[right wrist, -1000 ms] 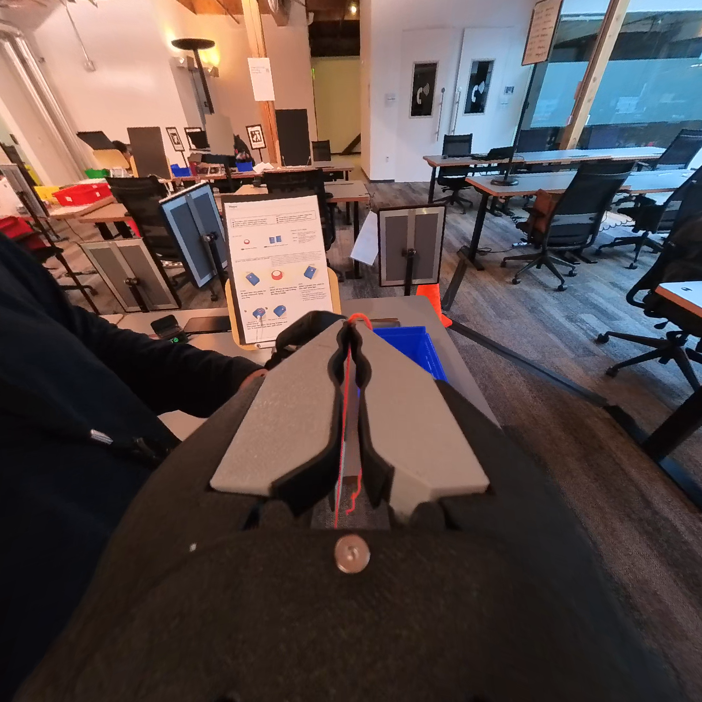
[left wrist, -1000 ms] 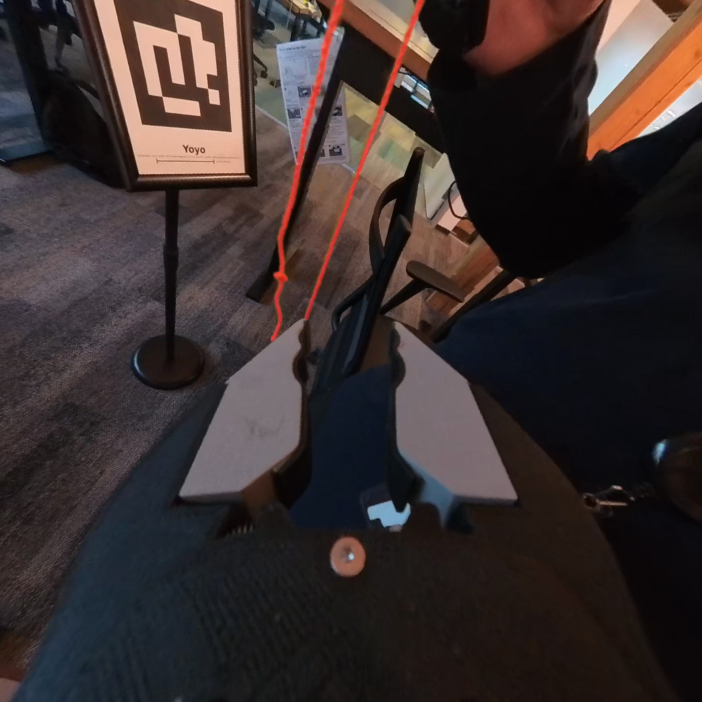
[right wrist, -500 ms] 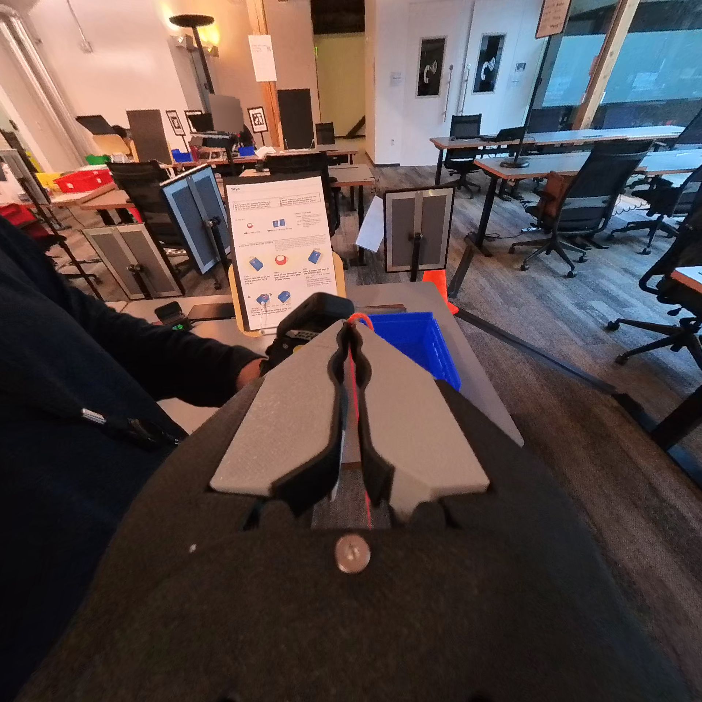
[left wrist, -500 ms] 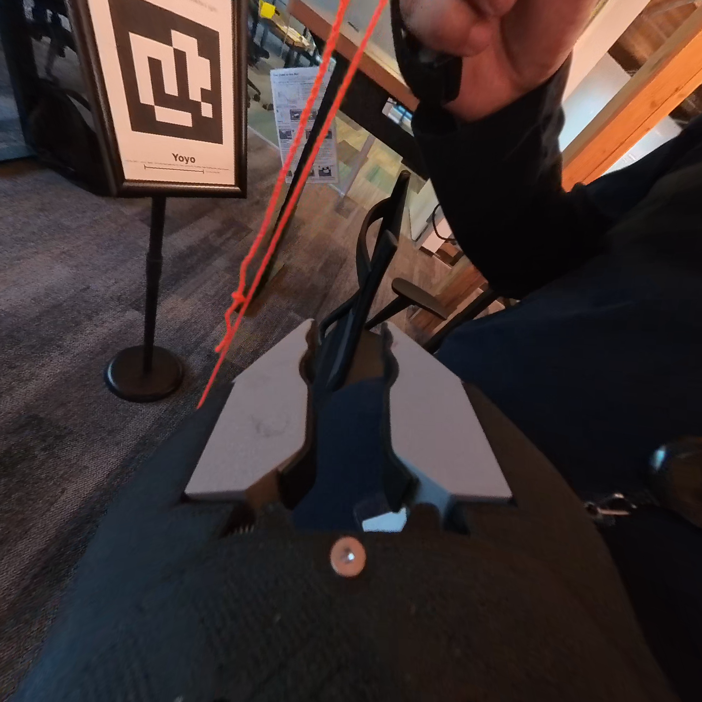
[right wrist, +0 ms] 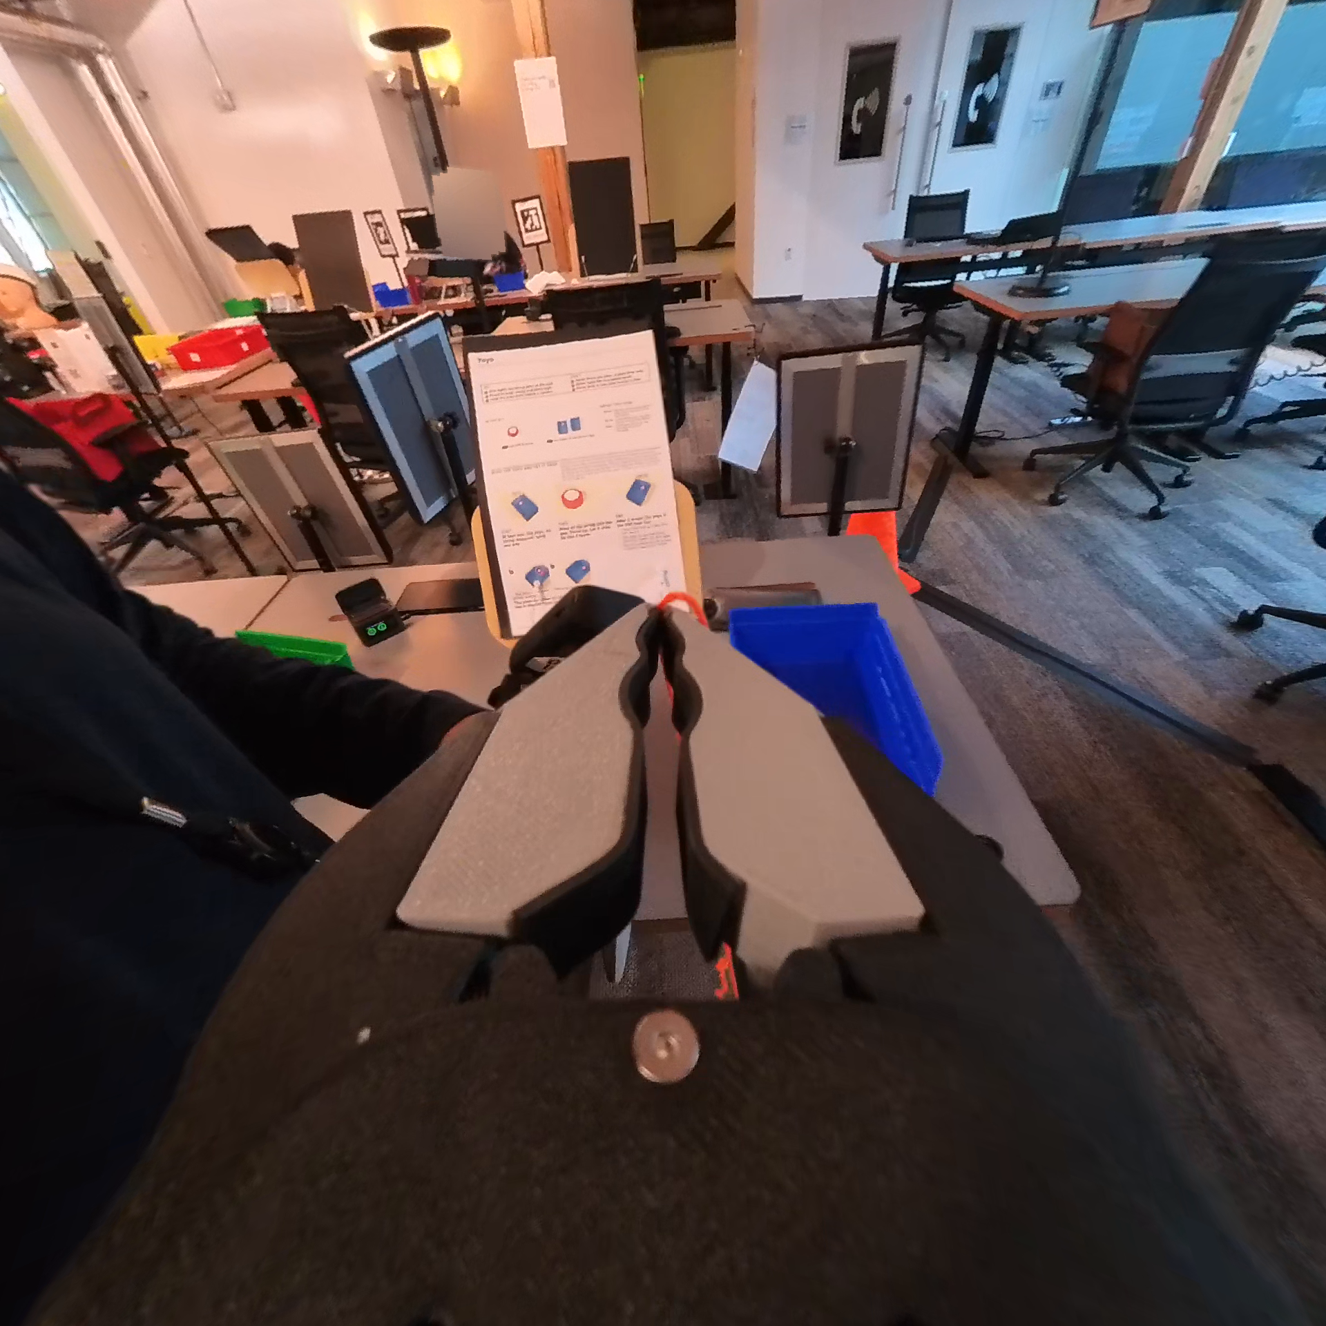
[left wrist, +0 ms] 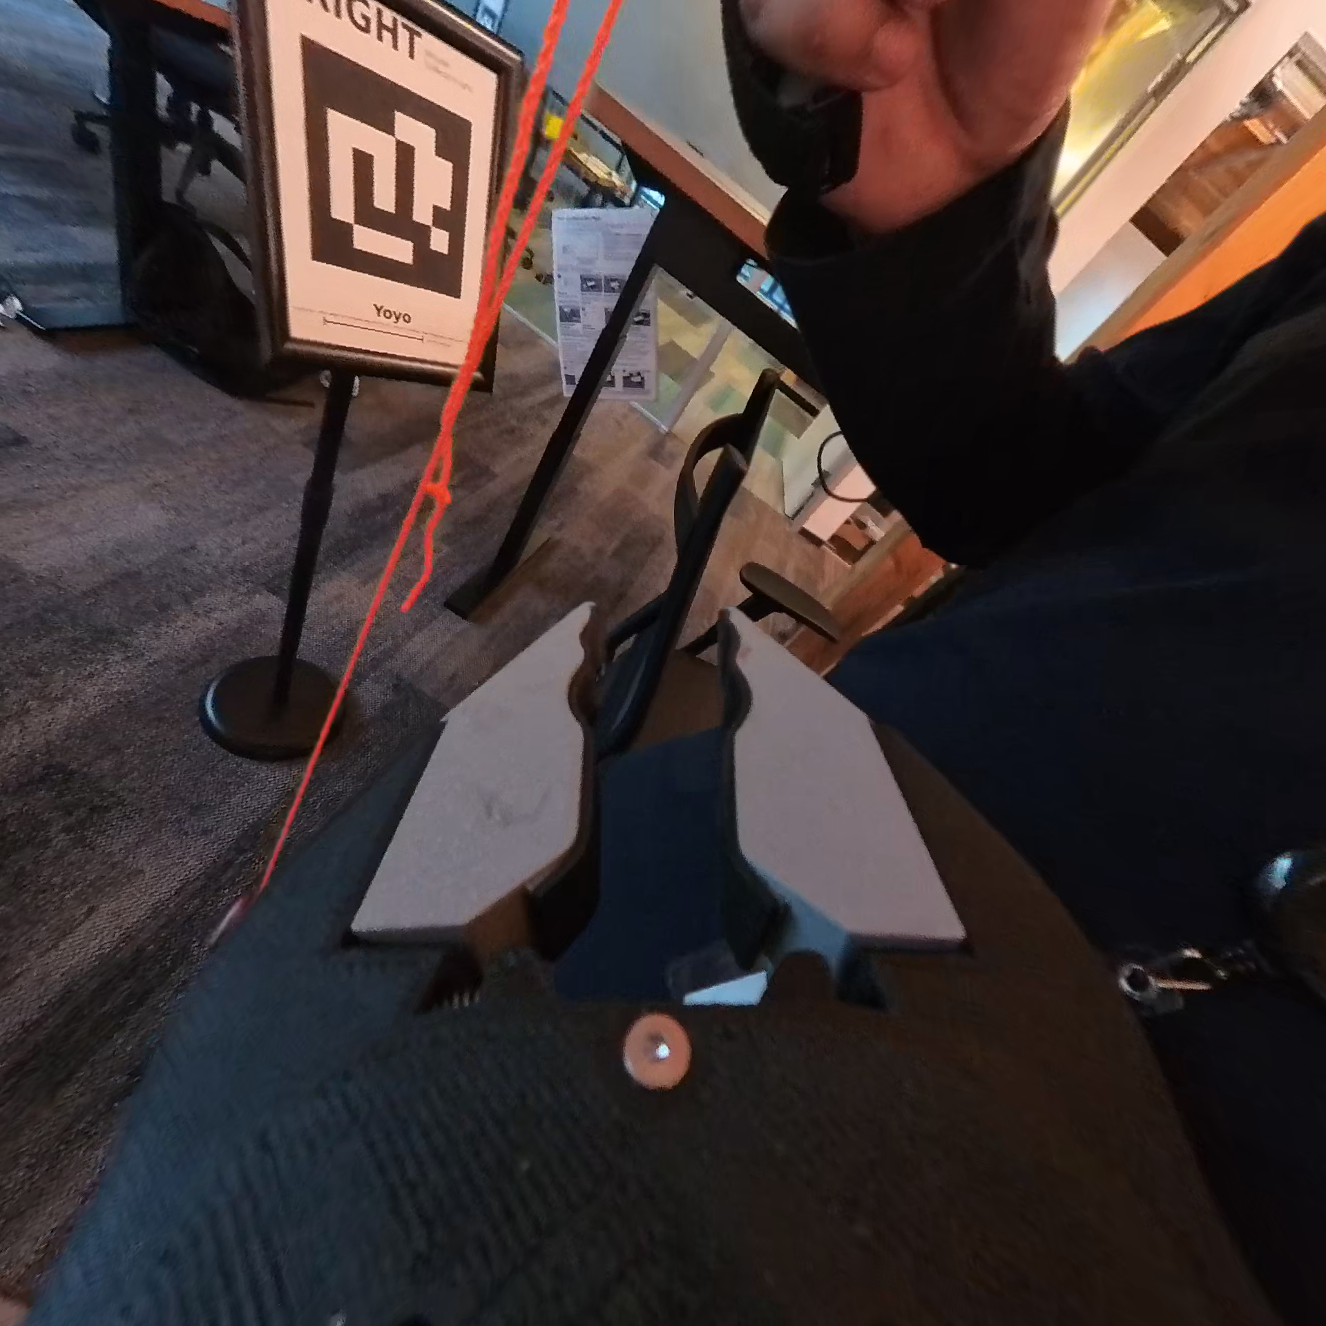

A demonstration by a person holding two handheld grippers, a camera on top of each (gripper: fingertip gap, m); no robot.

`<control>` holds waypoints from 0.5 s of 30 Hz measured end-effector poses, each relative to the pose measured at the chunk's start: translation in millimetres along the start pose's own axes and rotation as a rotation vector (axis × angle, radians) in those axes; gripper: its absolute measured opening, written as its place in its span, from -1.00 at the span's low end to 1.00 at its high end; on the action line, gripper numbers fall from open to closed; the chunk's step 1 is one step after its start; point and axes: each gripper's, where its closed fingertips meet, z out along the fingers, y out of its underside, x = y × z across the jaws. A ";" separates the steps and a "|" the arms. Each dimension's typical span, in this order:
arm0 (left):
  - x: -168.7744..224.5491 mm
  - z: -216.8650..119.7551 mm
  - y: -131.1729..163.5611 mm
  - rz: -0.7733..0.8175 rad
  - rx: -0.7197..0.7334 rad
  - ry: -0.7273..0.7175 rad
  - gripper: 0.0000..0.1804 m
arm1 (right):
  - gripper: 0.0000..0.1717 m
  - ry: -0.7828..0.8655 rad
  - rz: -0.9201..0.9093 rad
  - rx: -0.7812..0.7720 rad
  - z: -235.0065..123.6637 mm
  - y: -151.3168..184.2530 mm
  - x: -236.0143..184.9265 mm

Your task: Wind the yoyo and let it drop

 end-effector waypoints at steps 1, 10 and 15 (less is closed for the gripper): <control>-0.7 -5.2 2.1 -0.002 0.008 -0.011 -0.67 | -1.00 -0.011 -0.001 -0.009 6.8 1.1 -2.8; -17.0 -48.9 0.6 -0.058 0.115 -0.140 -0.72 | -1.00 -0.115 -0.080 -0.090 54.5 12.1 -8.8; -38.1 -59.3 -9.5 -0.078 0.155 -0.287 -0.75 | -1.00 -0.280 -0.137 -0.028 61.5 9.6 -6.1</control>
